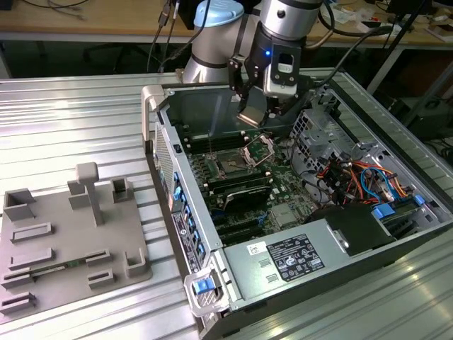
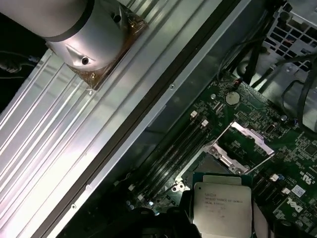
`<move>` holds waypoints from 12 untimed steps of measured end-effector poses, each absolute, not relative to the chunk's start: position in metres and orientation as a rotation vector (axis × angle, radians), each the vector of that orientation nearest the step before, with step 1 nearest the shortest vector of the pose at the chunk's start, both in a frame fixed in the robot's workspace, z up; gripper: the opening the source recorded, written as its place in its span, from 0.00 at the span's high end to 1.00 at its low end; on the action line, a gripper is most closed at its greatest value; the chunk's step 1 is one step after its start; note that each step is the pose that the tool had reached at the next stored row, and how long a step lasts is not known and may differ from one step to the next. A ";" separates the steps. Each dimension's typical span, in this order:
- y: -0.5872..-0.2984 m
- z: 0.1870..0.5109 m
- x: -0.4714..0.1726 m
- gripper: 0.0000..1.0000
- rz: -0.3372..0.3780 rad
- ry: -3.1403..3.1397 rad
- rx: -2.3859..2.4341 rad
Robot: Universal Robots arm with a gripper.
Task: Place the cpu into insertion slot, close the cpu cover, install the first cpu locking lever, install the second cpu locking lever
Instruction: 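Place the cpu into insertion slot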
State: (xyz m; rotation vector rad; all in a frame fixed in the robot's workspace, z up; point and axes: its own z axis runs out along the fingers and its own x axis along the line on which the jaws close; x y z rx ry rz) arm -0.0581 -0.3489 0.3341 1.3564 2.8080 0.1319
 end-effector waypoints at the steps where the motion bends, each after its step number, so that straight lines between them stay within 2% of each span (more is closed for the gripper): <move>1: -0.349 0.334 -0.058 0.45 0.131 2.797 1.377; 12: -0.349 0.328 -0.058 0.45 0.127 2.629 1.661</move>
